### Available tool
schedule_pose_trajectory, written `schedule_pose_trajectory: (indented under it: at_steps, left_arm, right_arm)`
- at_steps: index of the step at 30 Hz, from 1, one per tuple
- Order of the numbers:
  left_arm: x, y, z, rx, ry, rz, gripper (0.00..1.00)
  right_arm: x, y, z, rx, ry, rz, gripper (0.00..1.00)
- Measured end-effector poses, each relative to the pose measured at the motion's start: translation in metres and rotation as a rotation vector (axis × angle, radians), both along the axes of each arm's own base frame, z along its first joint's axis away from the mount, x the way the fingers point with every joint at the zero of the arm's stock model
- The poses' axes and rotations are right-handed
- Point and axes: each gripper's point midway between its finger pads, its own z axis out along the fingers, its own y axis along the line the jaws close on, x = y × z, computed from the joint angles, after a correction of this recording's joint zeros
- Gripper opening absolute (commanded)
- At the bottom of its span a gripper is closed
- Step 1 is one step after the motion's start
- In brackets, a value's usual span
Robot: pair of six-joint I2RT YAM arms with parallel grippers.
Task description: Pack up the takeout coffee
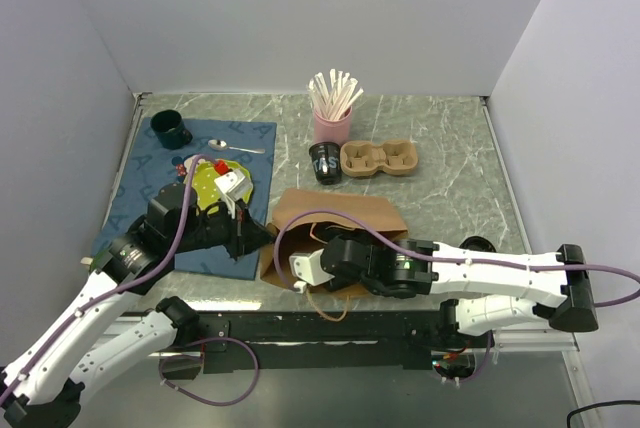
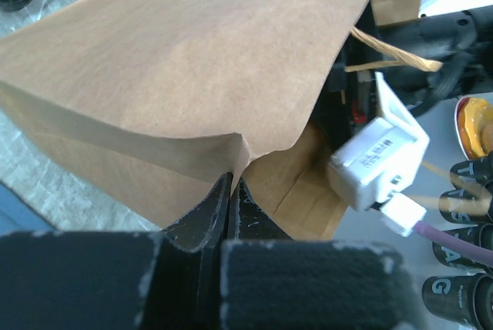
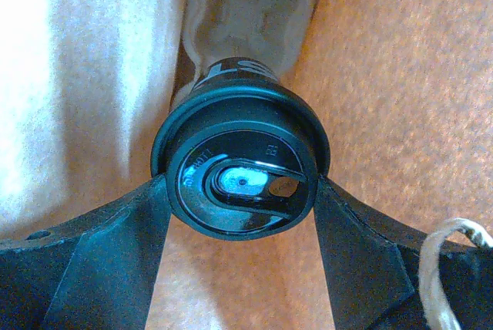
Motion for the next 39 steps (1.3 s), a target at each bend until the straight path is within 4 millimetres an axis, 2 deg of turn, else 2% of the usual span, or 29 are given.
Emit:
schedule_pose_trajectory:
  at_steps: [11,16,26,39]
  left_arm:
    - [-0.003,-0.003,-0.001,-0.017,-0.001,-0.027,0.01]
    - [-0.004,-0.003,0.000,-0.021,-0.004,-0.026,0.01]
    - [-0.003,-0.003,-0.001,-0.018,-0.004,-0.022,0.01]
    - [-0.001,-0.004,-0.001,-0.017,0.004,-0.022,0.01]
  right_arm:
    - [0.023,0.001,-0.004,-0.017,-0.058,-0.049,0.42]
    - [0.022,-0.006,-0.012,-0.041,-0.082,-0.015,0.42]
    - [0.022,-0.008,-0.005,-0.030,-0.088,-0.013,0.43]
    - [0.015,-0.042,-0.005,-0.026,-0.072,-0.072,0.43]
